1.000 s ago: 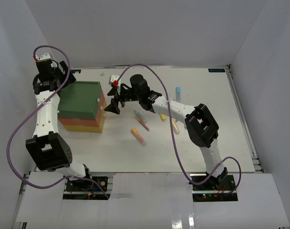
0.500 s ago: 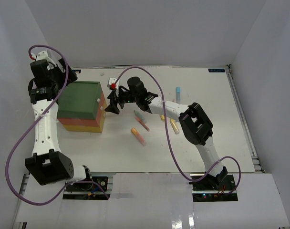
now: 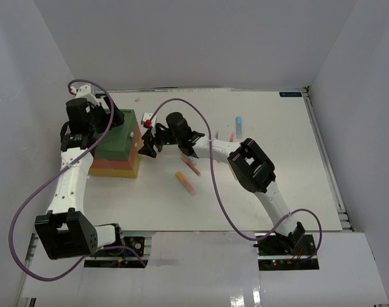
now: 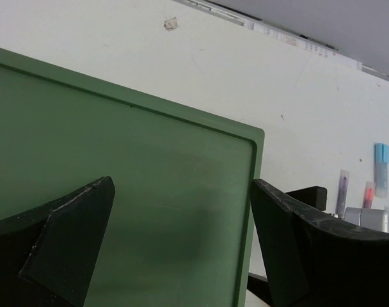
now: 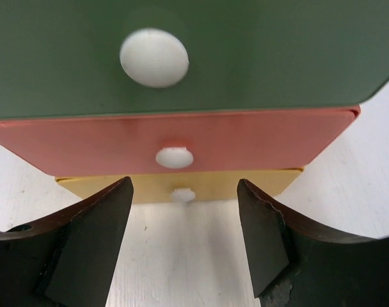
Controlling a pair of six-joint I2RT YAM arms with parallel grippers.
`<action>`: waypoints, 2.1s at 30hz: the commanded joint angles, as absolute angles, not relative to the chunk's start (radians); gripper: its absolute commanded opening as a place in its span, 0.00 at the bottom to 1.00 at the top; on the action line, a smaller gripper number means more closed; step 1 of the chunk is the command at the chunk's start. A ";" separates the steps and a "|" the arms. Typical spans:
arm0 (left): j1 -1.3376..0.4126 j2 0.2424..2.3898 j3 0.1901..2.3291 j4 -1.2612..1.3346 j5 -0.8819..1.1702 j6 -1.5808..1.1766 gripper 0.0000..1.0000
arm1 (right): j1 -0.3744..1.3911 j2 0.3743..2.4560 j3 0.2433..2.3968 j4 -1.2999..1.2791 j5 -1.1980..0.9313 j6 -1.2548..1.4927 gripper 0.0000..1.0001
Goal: Sort the stationery into containers
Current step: Open the drawer in the storage box.
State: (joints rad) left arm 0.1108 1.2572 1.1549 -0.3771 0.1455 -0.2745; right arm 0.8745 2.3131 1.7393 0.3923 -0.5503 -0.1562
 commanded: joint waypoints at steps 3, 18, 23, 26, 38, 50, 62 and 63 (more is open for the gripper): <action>0.098 1.203 1.059 -0.262 0.147 -0.259 0.98 | 0.894 2.344 1.781 0.544 -0.520 -0.155 0.72; 0.103 1.190 0.957 -0.195 0.167 -0.261 0.98 | 0.896 2.402 1.819 0.597 -0.531 -0.178 0.62; 0.118 1.215 0.957 -0.204 0.190 -0.275 0.98 | 0.896 2.367 1.796 0.604 -0.538 -0.198 0.61; 0.126 1.219 0.959 -0.206 0.198 -0.284 0.98 | 0.896 2.338 1.772 0.611 -0.548 -0.204 0.61; 0.138 1.224 0.957 -0.204 0.224 -0.295 0.98 | 0.907 2.273 1.730 0.603 -0.580 -0.215 0.57; 0.140 1.232 0.959 -0.204 0.233 -0.298 0.98 | 0.914 2.318 1.767 0.566 -0.580 -0.213 0.49; 0.144 1.236 0.960 -0.204 0.252 -0.305 0.98 | 0.914 2.355 1.789 0.537 -0.560 -0.218 0.47; 0.144 1.235 0.957 -0.204 0.253 -0.305 0.98 | 0.914 2.356 1.789 0.538 -0.561 -0.218 0.47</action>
State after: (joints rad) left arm 0.1390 1.2102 0.9878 -0.1097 0.2241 -0.2829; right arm 0.9100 2.3398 1.7489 0.5217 -0.5636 -0.1997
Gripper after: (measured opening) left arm 0.979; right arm 0.474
